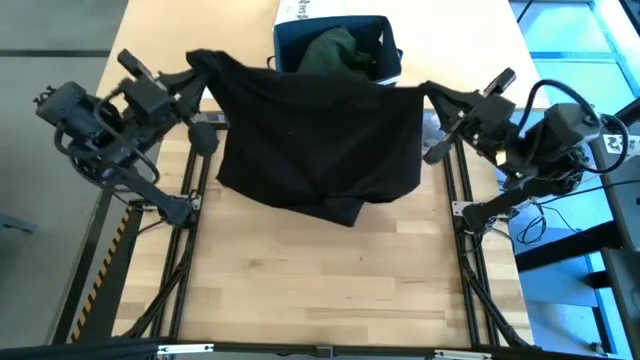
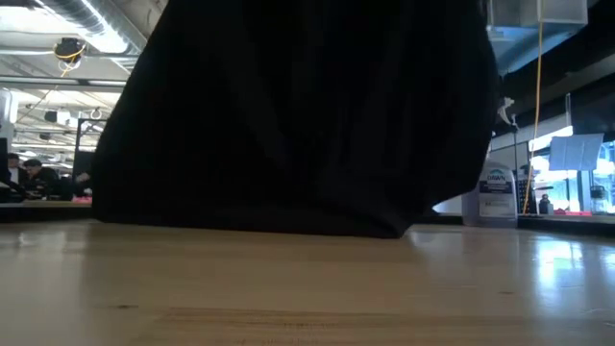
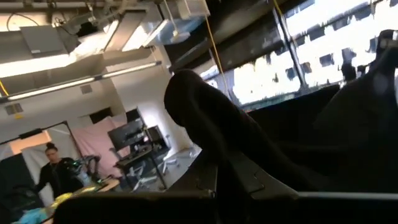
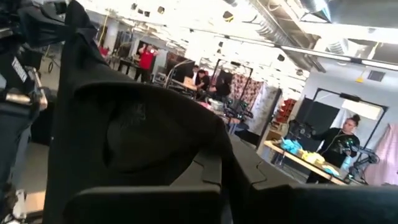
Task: Fold Laundry from Bin
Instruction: Fold the black shirt
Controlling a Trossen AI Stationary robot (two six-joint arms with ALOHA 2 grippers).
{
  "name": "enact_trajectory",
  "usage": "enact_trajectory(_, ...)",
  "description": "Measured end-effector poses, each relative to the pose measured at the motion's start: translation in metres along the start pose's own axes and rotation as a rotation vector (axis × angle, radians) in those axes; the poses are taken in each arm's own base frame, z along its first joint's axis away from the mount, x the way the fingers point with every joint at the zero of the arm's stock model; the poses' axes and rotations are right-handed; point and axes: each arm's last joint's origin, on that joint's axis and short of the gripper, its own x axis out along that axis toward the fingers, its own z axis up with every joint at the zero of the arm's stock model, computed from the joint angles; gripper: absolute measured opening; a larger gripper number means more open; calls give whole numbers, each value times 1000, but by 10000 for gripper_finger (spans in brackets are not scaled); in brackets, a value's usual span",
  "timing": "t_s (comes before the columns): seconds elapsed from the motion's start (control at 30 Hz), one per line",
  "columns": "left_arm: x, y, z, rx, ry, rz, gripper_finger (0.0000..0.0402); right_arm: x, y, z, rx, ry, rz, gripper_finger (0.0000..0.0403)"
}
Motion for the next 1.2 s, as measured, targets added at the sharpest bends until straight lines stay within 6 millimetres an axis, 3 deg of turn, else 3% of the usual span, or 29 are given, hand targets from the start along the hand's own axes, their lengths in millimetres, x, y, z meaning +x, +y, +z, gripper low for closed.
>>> enact_trajectory(0.13, -11, -12, 4, 64, 49, -16, 0, -14, 12, 4, -33, 16, 22, 0)
enact_trajectory(0.37, -20, -18, 18, -19, -81, -84, 0, -34, 22, 25, -44, -27, 6, 0)
enact_trajectory(0.53, -23, -7, 29, -57, -229, -51, 0, -39, 4, 40, -59, -92, -86, 0)
enact_trajectory(0.9, -23, 51, 43, -197, -358, 24, 0, -42, -58, 58, 11, -156, -209, 0)
enact_trajectory(1.2, -26, 38, 46, -164, -357, -16, 0, -37, -41, 63, -50, -149, -187, 0)
